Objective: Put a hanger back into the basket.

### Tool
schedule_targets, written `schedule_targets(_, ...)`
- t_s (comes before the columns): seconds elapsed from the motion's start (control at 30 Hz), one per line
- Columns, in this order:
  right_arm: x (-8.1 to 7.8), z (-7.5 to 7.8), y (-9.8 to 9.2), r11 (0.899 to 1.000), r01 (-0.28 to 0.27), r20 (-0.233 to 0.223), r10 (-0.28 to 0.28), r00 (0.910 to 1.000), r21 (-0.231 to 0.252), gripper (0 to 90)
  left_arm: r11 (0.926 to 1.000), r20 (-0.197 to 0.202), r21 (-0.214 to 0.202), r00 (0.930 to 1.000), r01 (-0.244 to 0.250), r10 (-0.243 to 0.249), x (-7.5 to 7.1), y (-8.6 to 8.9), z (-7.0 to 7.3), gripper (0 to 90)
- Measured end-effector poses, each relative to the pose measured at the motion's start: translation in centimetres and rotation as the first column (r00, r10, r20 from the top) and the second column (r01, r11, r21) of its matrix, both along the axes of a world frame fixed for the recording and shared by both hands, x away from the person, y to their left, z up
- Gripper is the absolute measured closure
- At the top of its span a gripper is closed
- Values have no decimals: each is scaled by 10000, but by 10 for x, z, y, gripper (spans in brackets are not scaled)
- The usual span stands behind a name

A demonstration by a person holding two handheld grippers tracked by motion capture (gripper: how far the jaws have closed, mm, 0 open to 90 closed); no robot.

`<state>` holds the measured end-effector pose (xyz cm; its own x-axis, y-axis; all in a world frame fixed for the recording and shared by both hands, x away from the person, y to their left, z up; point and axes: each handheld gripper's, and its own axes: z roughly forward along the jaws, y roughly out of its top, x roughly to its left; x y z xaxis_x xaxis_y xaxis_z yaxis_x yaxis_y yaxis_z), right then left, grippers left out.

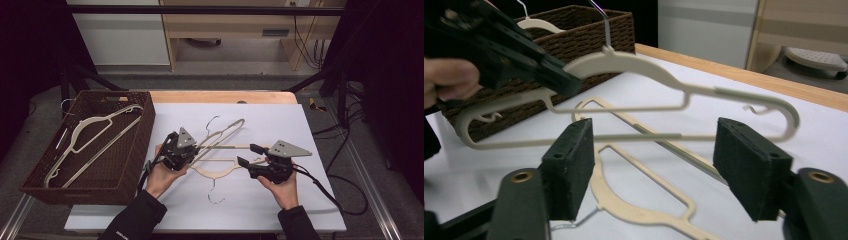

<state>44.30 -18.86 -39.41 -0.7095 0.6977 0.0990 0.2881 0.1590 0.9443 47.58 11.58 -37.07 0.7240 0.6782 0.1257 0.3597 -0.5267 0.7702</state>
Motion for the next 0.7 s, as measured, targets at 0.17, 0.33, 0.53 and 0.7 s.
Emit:
schedule_targets(0.17, -10, 1, -20, 9997, 222, 92, -222, 9997, -28, 246, 9975, 153, -664, 9996, 253, -243, -9, 16, 24, 867)
schedule_targets(0.33, -19, 0, -36, 9989, 461, 134, -460, 9989, -69, 188, 9920, 307, -1115, 9980, 587, -556, -20, 37, 52, 867)
schedule_targets(0.53, -25, -2, -52, 9968, 786, 94, -784, 9969, -162, 158, 9865, 619, -1364, 9947, 903, -825, -30, 59, 83, 867)
schedule_targets(0.7, -27, -1, -59, 9943, 1060, 62, -1060, 9943, -56, 136, 9829, 866, -1499, 9918, 1067, -944, -33, 79, 106, 867)
